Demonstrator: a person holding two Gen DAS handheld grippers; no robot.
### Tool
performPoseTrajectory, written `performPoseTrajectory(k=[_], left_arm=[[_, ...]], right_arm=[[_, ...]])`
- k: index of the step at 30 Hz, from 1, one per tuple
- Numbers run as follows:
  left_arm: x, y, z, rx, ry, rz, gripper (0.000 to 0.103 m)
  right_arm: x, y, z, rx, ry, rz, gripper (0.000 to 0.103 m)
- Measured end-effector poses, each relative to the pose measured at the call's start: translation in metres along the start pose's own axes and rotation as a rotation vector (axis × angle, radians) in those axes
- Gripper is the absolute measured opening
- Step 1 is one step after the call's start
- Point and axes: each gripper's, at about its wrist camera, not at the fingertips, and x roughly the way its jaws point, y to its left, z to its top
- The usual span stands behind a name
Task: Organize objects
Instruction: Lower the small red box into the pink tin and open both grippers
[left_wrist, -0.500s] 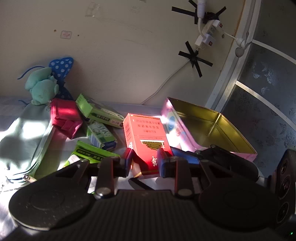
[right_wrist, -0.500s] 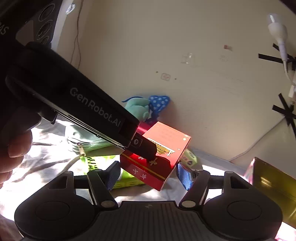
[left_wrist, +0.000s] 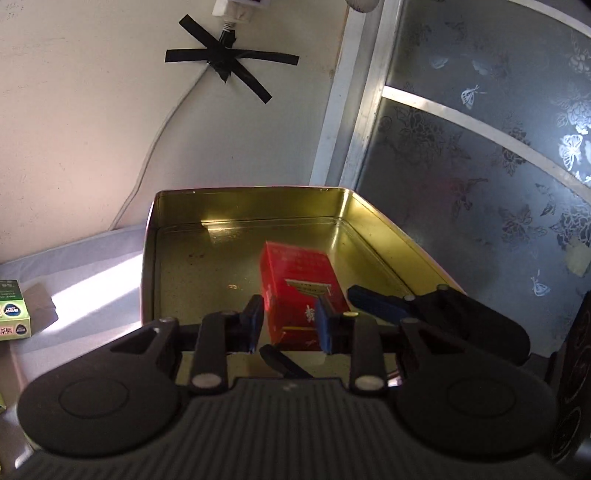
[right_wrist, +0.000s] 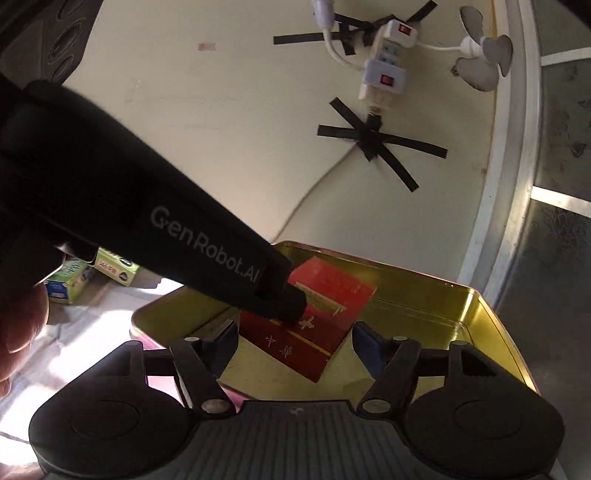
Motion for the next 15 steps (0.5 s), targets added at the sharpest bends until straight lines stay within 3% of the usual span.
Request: performPoseTrajectory(k=[7, 15], left_arm=[[-0.006, 0.0, -0.001, 0.082, -0.021, 0.19, 0.044], [-0.077, 0.03, -0.028, 0.066, -0.088, 0.396, 0.048]], right_arm=[[0.001, -0.018, -0.011, 0.125, -0.025, -0.011, 0.077], [-0.022, -0.016, 0.001, 0.168, -0.097, 0.049, 0.077]])
